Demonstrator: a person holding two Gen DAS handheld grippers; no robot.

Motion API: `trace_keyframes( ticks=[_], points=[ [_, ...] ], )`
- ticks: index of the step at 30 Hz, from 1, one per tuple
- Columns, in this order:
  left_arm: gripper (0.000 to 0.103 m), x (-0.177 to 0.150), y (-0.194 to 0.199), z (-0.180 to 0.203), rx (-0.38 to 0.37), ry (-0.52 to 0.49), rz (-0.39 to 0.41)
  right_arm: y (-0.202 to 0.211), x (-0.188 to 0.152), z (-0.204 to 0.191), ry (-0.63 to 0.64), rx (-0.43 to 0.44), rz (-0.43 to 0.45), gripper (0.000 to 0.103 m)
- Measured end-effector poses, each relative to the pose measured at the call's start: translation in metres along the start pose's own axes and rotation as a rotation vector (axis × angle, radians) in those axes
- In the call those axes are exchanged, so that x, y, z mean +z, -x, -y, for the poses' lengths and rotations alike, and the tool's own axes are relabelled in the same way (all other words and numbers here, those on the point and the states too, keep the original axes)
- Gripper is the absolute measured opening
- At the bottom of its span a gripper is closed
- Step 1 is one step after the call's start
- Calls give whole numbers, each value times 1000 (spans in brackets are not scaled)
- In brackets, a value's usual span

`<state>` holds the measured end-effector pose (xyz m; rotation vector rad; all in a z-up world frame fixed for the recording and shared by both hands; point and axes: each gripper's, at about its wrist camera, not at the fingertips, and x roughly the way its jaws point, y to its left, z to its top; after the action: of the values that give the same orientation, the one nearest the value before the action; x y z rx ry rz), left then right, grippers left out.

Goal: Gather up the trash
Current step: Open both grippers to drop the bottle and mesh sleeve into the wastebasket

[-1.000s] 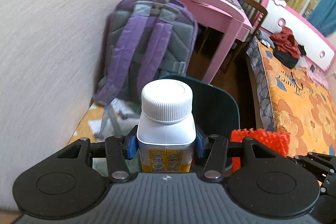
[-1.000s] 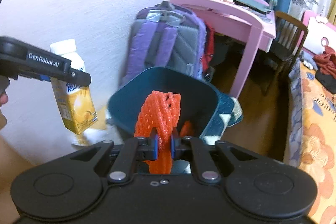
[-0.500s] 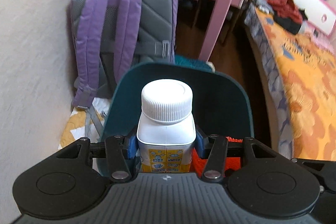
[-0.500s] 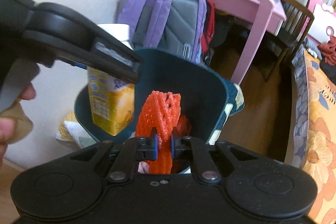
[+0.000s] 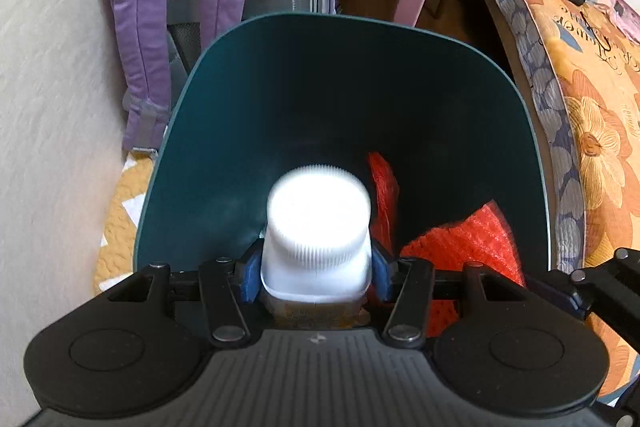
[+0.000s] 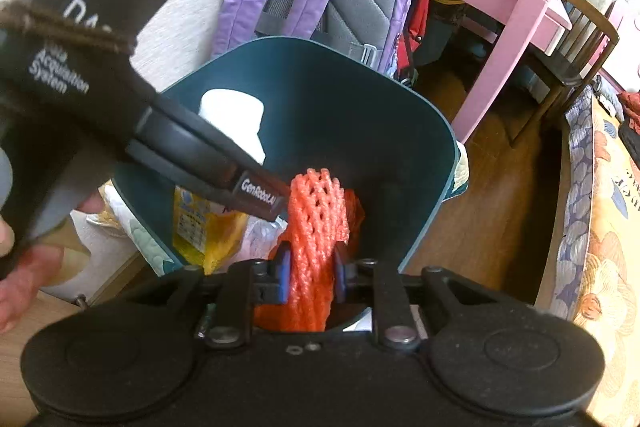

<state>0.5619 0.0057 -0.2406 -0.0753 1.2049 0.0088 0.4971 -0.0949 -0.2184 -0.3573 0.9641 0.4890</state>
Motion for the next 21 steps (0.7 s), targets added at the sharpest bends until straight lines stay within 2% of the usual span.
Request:
trace_keyframes(
  ticks=[3, 5, 13, 21],
  points=[
    [65, 0, 5, -3, -20, 26, 15, 1, 1, 4, -10, 8, 3, 35],
    [65, 0, 12, -5, -40, 43, 30, 3, 0, 4, -9, 20, 2, 43],
    [65, -11, 47, -11, -68, 52, 95, 23, -2, 9, -32, 52, 50, 51],
    [65, -34, 98, -11, -57, -16, 200, 61, -8, 8, -48, 90, 112, 54]
  ],
)
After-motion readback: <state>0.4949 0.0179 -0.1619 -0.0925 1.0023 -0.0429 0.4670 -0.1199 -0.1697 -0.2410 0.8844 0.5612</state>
